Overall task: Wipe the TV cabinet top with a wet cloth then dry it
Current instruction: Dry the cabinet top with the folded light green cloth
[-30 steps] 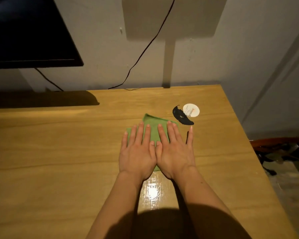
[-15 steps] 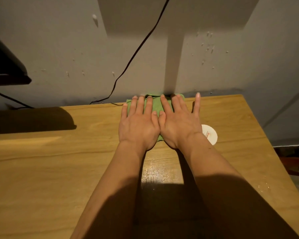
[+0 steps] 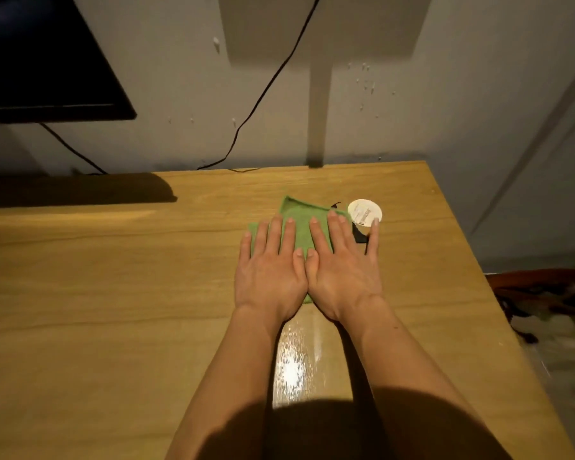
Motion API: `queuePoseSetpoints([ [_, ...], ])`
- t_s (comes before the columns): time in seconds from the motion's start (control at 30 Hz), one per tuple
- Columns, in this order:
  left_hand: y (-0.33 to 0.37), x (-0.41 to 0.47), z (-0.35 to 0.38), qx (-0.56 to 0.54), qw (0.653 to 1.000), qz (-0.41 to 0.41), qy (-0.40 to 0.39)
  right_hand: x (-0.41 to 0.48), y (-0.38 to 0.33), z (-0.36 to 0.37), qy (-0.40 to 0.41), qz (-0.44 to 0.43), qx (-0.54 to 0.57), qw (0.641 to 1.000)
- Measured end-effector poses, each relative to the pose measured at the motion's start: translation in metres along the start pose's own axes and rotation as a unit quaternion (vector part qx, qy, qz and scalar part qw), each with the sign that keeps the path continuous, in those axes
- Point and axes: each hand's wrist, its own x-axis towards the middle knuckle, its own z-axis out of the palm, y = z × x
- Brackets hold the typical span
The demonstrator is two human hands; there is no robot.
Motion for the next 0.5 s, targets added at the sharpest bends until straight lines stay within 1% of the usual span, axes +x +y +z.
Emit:
queuePoseSetpoints([
  [0.2,0.026,-0.129,0.002,-0.002,1.0,0.001,-0.008,-0.133,-0.003,0.004,-0.011,0.021,0.031,0.999],
  [0.37,0.051,-0.236,0.004,-0.004,1.0,0.013,-0.028,-0.242,-0.003,0.004,-0.045,0.032,0.031,0.998],
  [0.47,0.065,-0.284,-0.005,0.001,0.998,0.014,-0.063,-0.291,-0.007,-0.008,-0.062,0.039,0.047,0.996],
  [0.5,0.069,-0.293,-0.009,-0.006,0.997,0.014,-0.072,-0.301,-0.006,-0.011,-0.056,0.037,0.051,0.996],
])
